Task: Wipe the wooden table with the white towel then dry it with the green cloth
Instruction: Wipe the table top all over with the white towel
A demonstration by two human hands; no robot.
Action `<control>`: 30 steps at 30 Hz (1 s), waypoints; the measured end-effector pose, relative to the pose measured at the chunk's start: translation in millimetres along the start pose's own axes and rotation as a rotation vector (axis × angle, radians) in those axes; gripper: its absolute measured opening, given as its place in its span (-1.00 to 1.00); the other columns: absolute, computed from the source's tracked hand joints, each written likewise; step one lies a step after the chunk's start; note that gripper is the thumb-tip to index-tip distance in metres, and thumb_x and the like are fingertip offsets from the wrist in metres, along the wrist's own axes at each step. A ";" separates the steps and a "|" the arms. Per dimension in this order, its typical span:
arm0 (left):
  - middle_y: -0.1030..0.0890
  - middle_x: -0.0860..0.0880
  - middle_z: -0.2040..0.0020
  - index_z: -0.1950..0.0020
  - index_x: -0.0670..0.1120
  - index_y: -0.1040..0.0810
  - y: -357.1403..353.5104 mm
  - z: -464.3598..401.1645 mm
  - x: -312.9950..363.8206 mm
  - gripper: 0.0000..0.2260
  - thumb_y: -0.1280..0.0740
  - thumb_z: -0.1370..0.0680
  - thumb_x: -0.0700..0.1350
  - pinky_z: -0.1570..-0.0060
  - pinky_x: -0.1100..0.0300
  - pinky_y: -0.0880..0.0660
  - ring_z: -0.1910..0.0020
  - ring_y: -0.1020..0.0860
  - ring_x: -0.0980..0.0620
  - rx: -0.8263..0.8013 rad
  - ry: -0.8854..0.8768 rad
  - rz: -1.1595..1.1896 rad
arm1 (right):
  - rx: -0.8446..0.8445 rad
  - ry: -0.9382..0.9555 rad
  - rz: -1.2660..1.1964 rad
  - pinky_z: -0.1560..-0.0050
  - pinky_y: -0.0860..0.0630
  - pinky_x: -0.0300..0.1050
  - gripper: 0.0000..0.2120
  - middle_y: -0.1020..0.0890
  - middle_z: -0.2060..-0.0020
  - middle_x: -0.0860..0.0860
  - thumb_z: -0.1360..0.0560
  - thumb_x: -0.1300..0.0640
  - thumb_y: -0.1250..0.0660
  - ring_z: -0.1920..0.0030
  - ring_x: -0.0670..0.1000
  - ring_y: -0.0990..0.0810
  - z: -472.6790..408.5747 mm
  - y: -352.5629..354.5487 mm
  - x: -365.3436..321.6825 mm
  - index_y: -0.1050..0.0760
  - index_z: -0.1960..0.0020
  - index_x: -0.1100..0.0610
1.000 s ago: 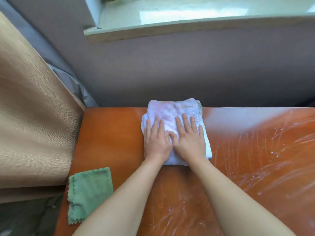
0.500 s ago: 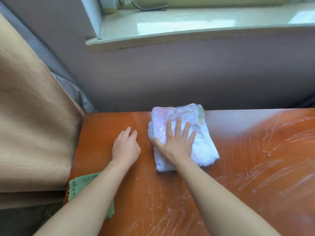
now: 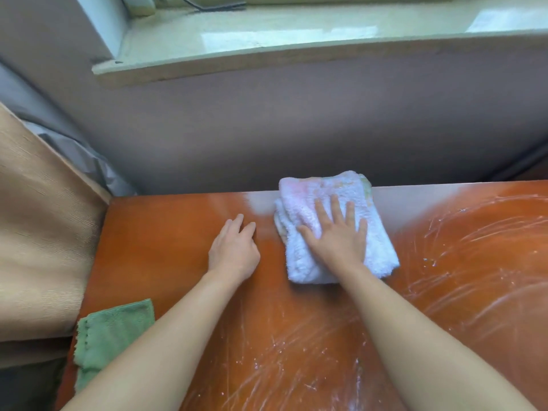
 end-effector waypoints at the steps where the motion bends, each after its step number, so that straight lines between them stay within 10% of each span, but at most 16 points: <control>1: -0.13 0.04 -0.55 -0.49 0.06 -0.27 -0.3 -0.6 -0.1 -0.59 -0.05 -0.63 -0.08 -0.44 0.06 -0.13 -0.53 -0.05 0.01 -0.007 0.015 0.004 | -0.008 -0.042 -0.009 -0.49 0.19 0.25 -0.27 0.19 -0.58 -0.12 -0.49 -0.46 0.09 -0.56 0.09 0.25 -4.5 4.5 15.3 0.12 -0.57 -0.21; 18: -0.12 -0.12 -0.54 -0.51 -0.12 -0.24 -10.1 -4.0 6.5 -0.54 0.01 -0.61 -0.08 -0.46 -0.02 -0.10 -0.53 -0.02 -0.15 -0.072 -0.007 -0.007 | -0.020 0.087 -0.012 -0.45 0.32 0.29 -0.26 0.28 -0.56 -0.01 -0.53 -0.41 0.16 -0.51 0.22 0.38 6.0 -19.7 -89.5 0.23 -0.59 -0.09; 25: -0.48 -0.07 -0.29 -0.17 -0.21 -0.58 3.2 -3.9 27.3 -0.63 -0.11 -0.48 -0.13 -0.21 -0.03 -0.40 -0.29 -0.39 -0.11 0.085 -0.022 0.047 | -0.007 0.130 -0.075 -0.48 0.28 0.22 -0.36 0.19 -0.58 -0.08 -0.57 -0.35 0.12 -0.55 0.11 0.30 -0.1 -13.4 -62.9 0.14 -0.58 -0.17; 30: -0.21 -0.02 -0.52 -0.45 -0.05 -0.36 -10.0 -3.0 59.5 -0.58 -0.10 -0.58 -0.12 -0.44 0.07 -0.15 -0.50 -0.12 -0.01 -0.058 -0.036 0.046 | 0.035 0.030 -0.030 -0.50 0.18 0.23 -0.36 0.15 -0.58 -0.10 -0.56 -0.37 0.11 -0.56 0.09 0.23 -13.9 5.7 12.0 0.12 -0.57 -0.20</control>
Point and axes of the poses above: each hand's wrist, its own z-axis away from the middle knuckle, its own y-axis out of the back of the hand, x = y × z, the point moved 8 cm from there along -z, towards the middle knuckle
